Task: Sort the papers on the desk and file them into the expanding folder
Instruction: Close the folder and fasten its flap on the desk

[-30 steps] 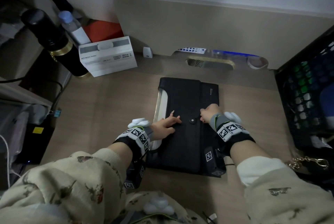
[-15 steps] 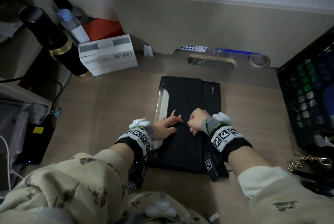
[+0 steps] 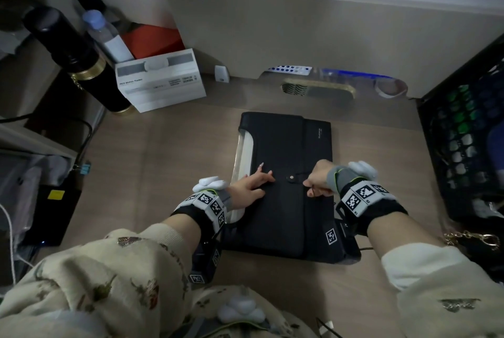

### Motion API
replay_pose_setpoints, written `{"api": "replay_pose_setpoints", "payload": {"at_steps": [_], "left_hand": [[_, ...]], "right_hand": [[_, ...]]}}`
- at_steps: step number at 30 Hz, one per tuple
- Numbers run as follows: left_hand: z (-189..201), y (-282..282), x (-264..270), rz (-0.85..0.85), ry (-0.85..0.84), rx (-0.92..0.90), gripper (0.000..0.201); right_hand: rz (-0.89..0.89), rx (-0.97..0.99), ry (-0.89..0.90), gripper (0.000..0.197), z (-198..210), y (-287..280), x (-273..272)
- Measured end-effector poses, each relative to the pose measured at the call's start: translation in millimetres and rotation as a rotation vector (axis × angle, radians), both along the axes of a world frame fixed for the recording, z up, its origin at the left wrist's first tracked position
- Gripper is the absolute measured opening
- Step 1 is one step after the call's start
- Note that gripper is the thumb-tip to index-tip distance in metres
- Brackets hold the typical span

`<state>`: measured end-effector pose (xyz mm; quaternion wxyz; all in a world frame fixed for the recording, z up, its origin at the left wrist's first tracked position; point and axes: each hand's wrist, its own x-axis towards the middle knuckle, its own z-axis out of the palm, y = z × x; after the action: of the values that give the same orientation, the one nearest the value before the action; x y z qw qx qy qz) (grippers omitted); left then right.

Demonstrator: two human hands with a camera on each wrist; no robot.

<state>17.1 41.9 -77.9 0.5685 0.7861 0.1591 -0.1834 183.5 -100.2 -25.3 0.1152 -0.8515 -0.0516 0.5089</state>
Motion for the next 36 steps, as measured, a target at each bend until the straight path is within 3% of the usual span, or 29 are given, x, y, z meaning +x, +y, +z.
{"api": "replay_pose_setpoints", "payload": {"at_steps": [5,11,19,26,29,36], "left_hand": [[0.7,-1.1,0.0,-0.003,0.016,0.004,0.044],[3.8,-2.4,-0.4,0.006,0.014,0.023,0.043],[-1.7,-0.1,-0.4,-0.017,0.007,0.053,0.046],[-1.4,-0.4,-0.1,-0.004,-0.009,0.042,0.046],[-4.9,1.6,-0.3,-0.003,-0.018,0.031,0.045],[-9.3,1.6,0.1,0.010,-0.012,-0.017,0.044]], "right_hand": [[-0.031,0.166,-0.274,0.030,-16.6,10.2,4.7],[-0.020,0.250,-0.385,0.024,-19.1,23.6,-7.1],[0.359,0.220,-0.458,0.010,-23.1,40.2,-38.1],[0.497,0.236,-0.473,0.013,-19.5,25.1,-48.5],[0.458,0.230,-0.424,0.012,-17.8,16.2,-49.6],[0.153,0.211,-0.311,0.012,-19.2,-11.4,-32.1]]}}
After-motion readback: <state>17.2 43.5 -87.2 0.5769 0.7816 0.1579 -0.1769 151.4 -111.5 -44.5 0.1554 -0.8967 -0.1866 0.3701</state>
